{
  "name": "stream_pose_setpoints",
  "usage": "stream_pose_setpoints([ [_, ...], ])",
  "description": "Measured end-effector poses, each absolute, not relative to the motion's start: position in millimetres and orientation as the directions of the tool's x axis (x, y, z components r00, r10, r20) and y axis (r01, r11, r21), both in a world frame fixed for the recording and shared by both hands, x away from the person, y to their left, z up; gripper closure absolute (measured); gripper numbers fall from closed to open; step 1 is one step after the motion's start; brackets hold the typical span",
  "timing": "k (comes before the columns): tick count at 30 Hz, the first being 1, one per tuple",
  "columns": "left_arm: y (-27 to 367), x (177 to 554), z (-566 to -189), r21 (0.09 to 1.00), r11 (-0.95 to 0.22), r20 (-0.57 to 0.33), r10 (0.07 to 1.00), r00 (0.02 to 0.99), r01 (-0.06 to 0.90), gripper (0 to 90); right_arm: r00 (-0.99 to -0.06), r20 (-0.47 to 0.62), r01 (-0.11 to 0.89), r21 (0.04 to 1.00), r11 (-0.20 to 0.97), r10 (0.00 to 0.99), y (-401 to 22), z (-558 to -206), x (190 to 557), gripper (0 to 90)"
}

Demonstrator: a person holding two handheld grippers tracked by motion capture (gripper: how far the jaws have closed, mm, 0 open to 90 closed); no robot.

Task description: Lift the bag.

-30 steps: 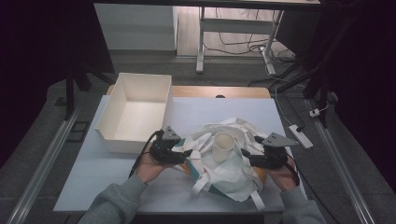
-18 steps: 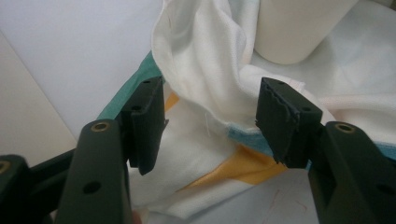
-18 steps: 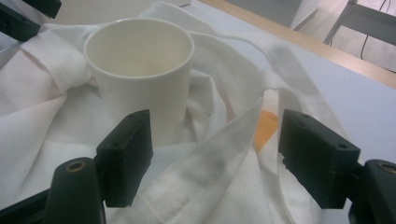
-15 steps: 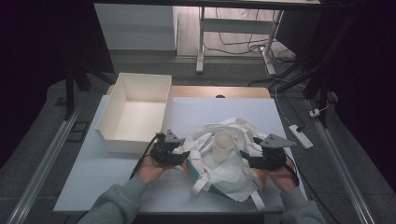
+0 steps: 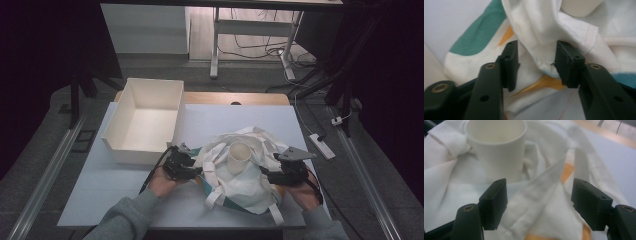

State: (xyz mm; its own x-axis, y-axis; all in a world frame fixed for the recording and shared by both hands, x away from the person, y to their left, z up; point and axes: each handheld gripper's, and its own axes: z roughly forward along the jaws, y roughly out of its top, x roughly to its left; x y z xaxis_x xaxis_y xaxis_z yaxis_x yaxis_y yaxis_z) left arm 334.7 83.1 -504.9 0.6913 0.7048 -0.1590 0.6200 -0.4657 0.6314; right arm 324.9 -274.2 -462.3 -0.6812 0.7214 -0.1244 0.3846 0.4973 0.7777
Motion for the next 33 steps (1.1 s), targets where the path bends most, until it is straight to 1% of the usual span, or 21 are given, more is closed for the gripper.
stream_pose_setpoints([
  [3,82.1,334.8,-506.5,0.622,-0.483,-0.163,0.690,0.706,0.616,62.9,-0.696,-0.119,0.402,0.753,0.521,0.708,-268.9,-463.5,318.0,29.2],
  [6,81.1,334.3,-507.0,0.618,-0.500,-0.150,0.682,0.715,0.607,73.2,-0.711,-0.129,0.402,0.732,0.550,0.691,-259.0,-463.4,310.1,28.9],
  [8,81.3,334.4,-506.7,0.617,-0.504,-0.152,0.677,0.720,0.604,77.0,-0.702,-0.157,0.412,0.707,0.575,0.695,-252.8,-466.0,307.6,28.9],
  [10,82.0,334.0,-505.6,0.619,-0.507,-0.150,0.673,0.724,0.600,78.5,-0.695,-0.187,0.418,0.680,0.602,0.694,-249.0,-470.9,307.8,30.0],
  [12,83.0,333.4,-503.7,0.625,-0.508,-0.146,0.670,0.728,0.592,79.5,-0.667,-0.237,0.424,0.659,0.621,0.707,-248.6,-475.6,309.2,35.2],
  [13,83.5,332.9,-502.3,0.628,-0.509,-0.142,0.668,0.730,0.588,80.0,-0.655,-0.241,0.431,0.659,0.617,0.716,-250.4,-476.6,310.2,38.7],
  [17,87.0,330.2,-493.2,0.652,-0.499,-0.131,0.667,0.733,0.571,80.9,-0.620,-0.230,0.461,0.667,0.585,0.750,-262.1,-471.1,313.1,62.1],
  [22,90.9,326.9,-481.7,0.677,-0.488,-0.125,0.661,0.740,0.551,81.3,-0.599,-0.217,0.507,0.643,0.574,0.771,-274.5,-469.1,317.5,78.6],
  [24,92.1,325.7,-478.4,0.685,-0.487,-0.122,0.657,0.744,0.542,81.5,-0.591,-0.208,0.519,0.641,0.565,0.779,-279.4,-469.3,319.0,82.7],
  [26,94.3,324.8,-474.5,0.692,-0.483,-0.125,0.652,0.748,0.537,81.5,-0.595,-0.186,0.518,0.655,0.550,0.782,-283.1,-467.4,319.5,84.7],
  [29,98.7,323.0,-466.2,0.709,-0.472,-0.125,0.646,0.753,0.523,81.6,-0.594,-0.168,0.508,0.681,0.528,0.787,-287.7,-461.4,319.1,86.4],
  [33,105.7,318.6,-452.6,0.736,-0.458,-0.114,0.641,0.759,0.498,82.1,-0.569,-0.149,0.480,0.739,0.474,0.809,-298.6,-445.7,315.2,87.2],
])
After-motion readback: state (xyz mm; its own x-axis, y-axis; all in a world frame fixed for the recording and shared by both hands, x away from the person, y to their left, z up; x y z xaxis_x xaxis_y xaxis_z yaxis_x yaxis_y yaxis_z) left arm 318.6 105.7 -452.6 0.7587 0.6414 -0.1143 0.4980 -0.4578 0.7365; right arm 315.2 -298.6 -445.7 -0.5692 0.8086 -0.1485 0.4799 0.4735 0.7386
